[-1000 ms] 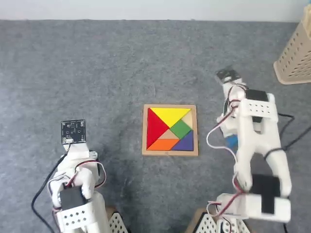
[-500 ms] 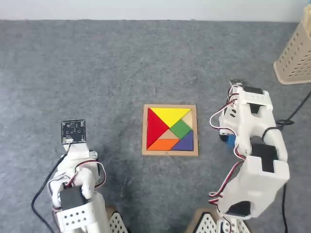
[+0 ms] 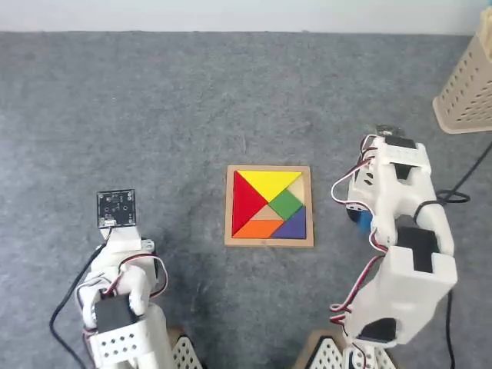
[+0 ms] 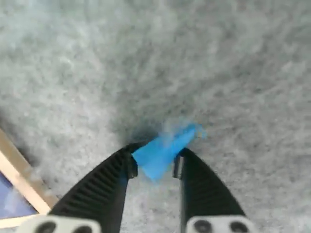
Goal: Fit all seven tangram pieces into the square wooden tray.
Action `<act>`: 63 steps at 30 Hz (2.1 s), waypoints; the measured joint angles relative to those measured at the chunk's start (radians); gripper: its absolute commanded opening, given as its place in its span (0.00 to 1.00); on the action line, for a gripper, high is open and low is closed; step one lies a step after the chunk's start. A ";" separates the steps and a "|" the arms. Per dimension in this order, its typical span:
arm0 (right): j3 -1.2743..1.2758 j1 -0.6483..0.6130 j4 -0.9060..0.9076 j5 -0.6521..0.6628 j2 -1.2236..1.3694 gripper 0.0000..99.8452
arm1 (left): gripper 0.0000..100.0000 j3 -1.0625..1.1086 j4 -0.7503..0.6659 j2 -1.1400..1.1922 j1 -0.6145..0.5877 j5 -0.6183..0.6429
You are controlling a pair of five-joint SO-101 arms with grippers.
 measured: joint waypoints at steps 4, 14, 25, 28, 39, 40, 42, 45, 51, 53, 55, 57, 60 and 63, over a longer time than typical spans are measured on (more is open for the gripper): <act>0.002 -0.014 0.000 0.000 -0.048 0.01 | 0.01 0.000 0.000 0.000 0.000 0.000; -0.035 -0.127 0.023 0.043 -0.252 0.01 | 0.01 0.000 0.000 0.000 0.000 0.000; -0.445 -0.296 0.112 0.206 0.087 0.01 | 0.01 0.000 0.000 0.000 0.000 0.000; -0.532 -0.296 0.135 0.212 0.193 0.01 | 0.01 0.000 0.000 0.000 0.000 0.000; -0.582 -0.331 0.199 0.215 0.256 0.01 | 0.01 0.000 0.000 0.000 0.000 0.000; -0.582 -0.341 0.207 0.215 0.256 0.01 | 0.01 0.000 0.000 0.000 0.000 0.000; -0.582 -0.347 0.219 0.215 0.256 0.01 | 0.01 0.000 0.000 0.000 0.000 0.000; -0.582 -0.341 0.221 0.189 0.256 0.01 | 0.01 0.000 0.000 0.000 0.000 0.000; -0.500 -0.339 0.222 0.144 0.247 0.01 | 0.01 0.000 0.000 0.000 0.000 0.000; -0.462 -0.338 0.222 0.129 0.209 0.01 | 0.01 0.000 0.000 0.000 0.000 0.000; -0.399 -0.341 0.196 0.121 0.147 0.01 | 0.01 0.000 0.000 0.000 0.000 0.000; -0.321 -0.342 0.138 0.118 0.083 0.01 | 0.01 0.000 0.000 0.000 0.000 0.000; -0.239 -0.341 0.081 0.115 0.020 0.01 | 0.01 0.000 0.000 0.000 0.000 0.000; -0.236 -0.342 0.057 0.115 0.018 0.01 | 0.01 0.000 0.000 0.000 0.000 0.000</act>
